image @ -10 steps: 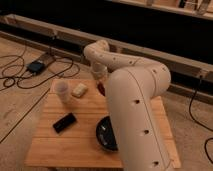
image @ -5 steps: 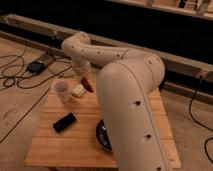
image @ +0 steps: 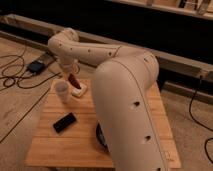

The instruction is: Place the pepper in the ceramic cup

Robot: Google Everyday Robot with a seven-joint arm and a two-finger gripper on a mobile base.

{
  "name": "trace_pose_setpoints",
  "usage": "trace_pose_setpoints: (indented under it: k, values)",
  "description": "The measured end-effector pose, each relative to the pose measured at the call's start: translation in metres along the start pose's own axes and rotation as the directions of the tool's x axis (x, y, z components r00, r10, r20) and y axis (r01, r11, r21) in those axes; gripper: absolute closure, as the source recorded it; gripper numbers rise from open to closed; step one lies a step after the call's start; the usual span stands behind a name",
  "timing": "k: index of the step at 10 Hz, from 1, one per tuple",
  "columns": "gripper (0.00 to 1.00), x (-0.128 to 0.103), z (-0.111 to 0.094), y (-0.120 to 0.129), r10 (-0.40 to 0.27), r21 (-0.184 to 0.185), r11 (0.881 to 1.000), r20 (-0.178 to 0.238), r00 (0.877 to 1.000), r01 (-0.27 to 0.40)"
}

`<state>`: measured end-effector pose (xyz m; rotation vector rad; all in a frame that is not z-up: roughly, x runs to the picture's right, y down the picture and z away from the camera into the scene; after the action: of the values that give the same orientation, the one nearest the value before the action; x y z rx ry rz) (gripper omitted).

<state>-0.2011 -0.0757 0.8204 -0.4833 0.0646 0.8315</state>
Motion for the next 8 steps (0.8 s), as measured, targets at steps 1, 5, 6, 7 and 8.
trace_pose_setpoints:
  k: [1, 5, 6, 7, 8]
  values:
    - [1.0, -0.01, 0.0, 0.007, -0.007, -0.014, 1.0, 0.025, 1.0, 0.008]
    - [1.0, -0.045, 0.003, 0.037, -0.026, -0.092, 0.995, 0.121, 0.992, 0.037]
    - [1.0, -0.05, 0.004, 0.041, -0.031, -0.106, 0.993, 0.138, 0.99, 0.046]
    - [1.0, -0.054, 0.006, 0.044, -0.034, -0.12, 0.991, 0.154, 0.988, 0.052]
    - [1.0, -0.058, 0.009, 0.047, -0.032, -0.143, 0.988, 0.176, 0.984, 0.058]
